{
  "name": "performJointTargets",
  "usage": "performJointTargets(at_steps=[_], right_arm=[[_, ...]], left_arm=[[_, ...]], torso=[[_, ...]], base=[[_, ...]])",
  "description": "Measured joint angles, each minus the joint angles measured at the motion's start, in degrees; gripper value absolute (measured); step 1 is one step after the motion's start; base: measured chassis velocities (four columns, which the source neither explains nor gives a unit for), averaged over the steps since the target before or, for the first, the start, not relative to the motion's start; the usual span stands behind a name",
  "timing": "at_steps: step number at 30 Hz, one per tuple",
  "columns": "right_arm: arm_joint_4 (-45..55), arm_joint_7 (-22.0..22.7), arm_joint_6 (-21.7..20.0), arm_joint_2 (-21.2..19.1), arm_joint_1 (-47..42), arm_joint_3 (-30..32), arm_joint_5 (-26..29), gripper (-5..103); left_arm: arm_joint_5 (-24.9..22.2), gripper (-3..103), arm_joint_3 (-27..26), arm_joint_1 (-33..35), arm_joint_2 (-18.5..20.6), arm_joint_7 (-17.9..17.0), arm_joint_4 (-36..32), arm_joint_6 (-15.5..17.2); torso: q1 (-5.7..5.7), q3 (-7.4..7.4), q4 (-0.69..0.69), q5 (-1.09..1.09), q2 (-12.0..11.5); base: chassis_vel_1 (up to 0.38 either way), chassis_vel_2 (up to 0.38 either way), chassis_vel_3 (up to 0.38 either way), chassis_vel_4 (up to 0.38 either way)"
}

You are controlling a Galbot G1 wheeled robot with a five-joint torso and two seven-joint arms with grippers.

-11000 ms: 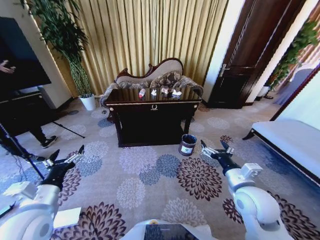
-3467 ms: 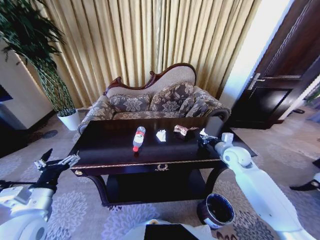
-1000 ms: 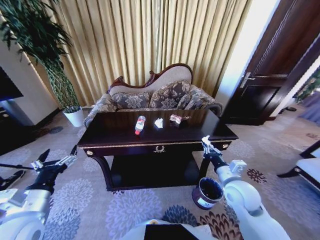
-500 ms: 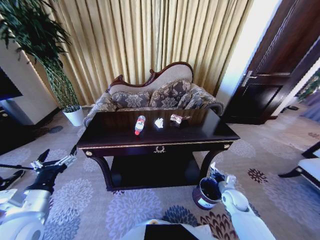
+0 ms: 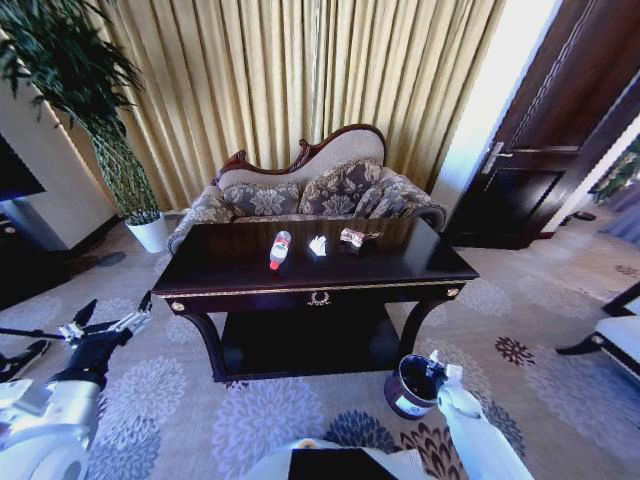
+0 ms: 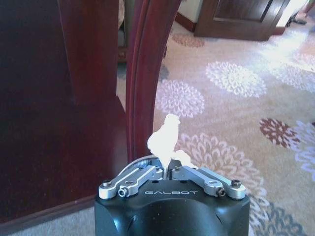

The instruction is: Move to the front of the table and place the trash on the table into the trash bin.

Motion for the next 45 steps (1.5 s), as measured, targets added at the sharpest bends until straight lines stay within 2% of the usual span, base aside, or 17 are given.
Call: performJointTargets(at_steps=[3,5,8,9,12,14,18,21,23,24,26,34,38,39,42,43,45], right_arm=[[1.9,0.2,-1.2,0.1,-0.8,0.0,0.0,21],[2.2,0.2,-1.2,0.1,-0.9,0.0,0.0,21],[2.7,0.3,-1.3,0.2,-1.2,0.2,0.1,37],[2.7,0.3,-1.3,0.2,-1.2,0.2,0.1,37],[2.7,0.3,-1.4,0.1,-1.5,0.4,0.2,53],[2.8,0.3,-1.4,0.1,-1.6,0.5,0.2,53],[3.5,0.3,-1.4,0.0,-1.9,0.7,0.4,76],[3.7,0.3,-1.4,0.0,-2.0,0.8,0.5,81],[4.1,0.3,-1.4,0.0,-2.2,0.9,0.6,92],[4.1,0.3,-1.4,0.0,-2.2,0.9,0.6,92],[4.2,0.3,-1.5,-0.1,-2.3,0.9,0.6,99],[7.0,0.4,-3.9,-0.1,-3.5,1.1,0.6,100],[9.8,0.0,-4.1,-0.3,-4.6,1.2,3.0,100],[13.0,-1.4,-3.9,-0.9,-5.7,1.5,6.4,100],[17.4,-4.1,-1.6,-1.9,-7.0,2.3,10.0,100],[21.6,-6.0,-0.7,-2.8,-8.4,3.1,13.2,100],[24.7,-6.8,-0.4,-3.2,-9.4,3.6,15.1,100]], left_arm=[[0.0,100,-0.1,0.0,0.0,-0.6,0.0,0.0],[0.0,100,-0.1,0.0,0.0,-0.8,0.0,0.0],[0.0,100,0.3,0.1,-0.1,-1.2,0.0,0.0],[0.0,100,0.3,0.1,-0.1,-1.2,0.0,0.0],[0.0,100,0.2,0.1,0.0,-1.2,0.0,-0.1],[0.0,100,0.2,0.1,0.1,-1.2,0.0,-0.1],[0.0,100,0.2,0.1,0.2,-1.2,0.0,-0.1],[0.0,100,0.2,0.1,0.1,-1.2,0.0,-0.2],[0.0,100,0.1,0.3,0.0,-1.2,0.0,-0.4],[0.0,100,0.1,0.3,0.0,-1.2,0.0,-0.4],[0.0,100,0.0,0.6,-0.1,-1.2,0.0,-0.7],[0.0,100,0.0,0.9,-0.3,-1.2,0.0,-1.0],[0.0,100,0.0,0.9,-0.3,-1.2,0.0,-1.1],[0.0,100,0.0,0.9,-0.3,-1.2,0.0,-1.1],[0.0,100,0.2,0.9,-0.5,-1.2,0.0,-1.3],[0.0,100,0.2,0.9,-0.8,-1.2,0.0,-1.4],[0.0,100,0.3,0.9,-1.0,-1.1,0.0,-1.4]], torso=[[0.0,0.0,-0.01,-0.01,0.0],[0.0,0.0,-0.01,0.0,0.0],[0.0,0.0,0.0,-0.01,0.0],[0.0,0.0,0.0,-0.01,0.0],[0.0,0.0,-0.01,0.0,0.0],[0.0,0.0,-0.01,0.0,0.0],[0.0,-0.01,-0.01,0.0,0.0],[0.0,0.0,0.0,-0.01,0.0],[0.0,0.0,-0.01,0.0,0.0],[0.0,0.0,-0.01,0.0,0.0],[0.0,0.0,-0.01,0.0,0.0],[0.0,0.0,0.0,-0.01,0.0],[0.0,0.0,-0.01,0.02,0.0],[0.0,0.0,-0.01,0.0,0.0],[0.0,0.0,0.0,0.0,0.0],[0.0,-0.01,0.0,-0.02,0.0],[0.0,0.0,-0.01,-0.02,0.0]], base=[[0.0,0.0,0.0,0.0],[0.0,0.0,0.0,0.0],[0.0,0.0,0.0,0.0],[0.0,0.0,0.0,0.0],[0.0,0.0,0.0,0.0],[0.0,0.0,0.0,0.0],[0.0,0.0,0.0,0.0],[0.0,0.0,0.0,0.0],[0.0,0.0,0.0,0.0],[0.0,0.0,0.0,0.0],[0.0,0.0,0.0,0.0],[0.0,0.0,0.0,0.0],[0.0,0.0,0.0,0.0],[0.0,0.0,0.0,0.0],[0.0,0.0,0.0,0.0],[0.0,0.0,0.0,0.0],[0.0,0.0,0.0,0.0]])
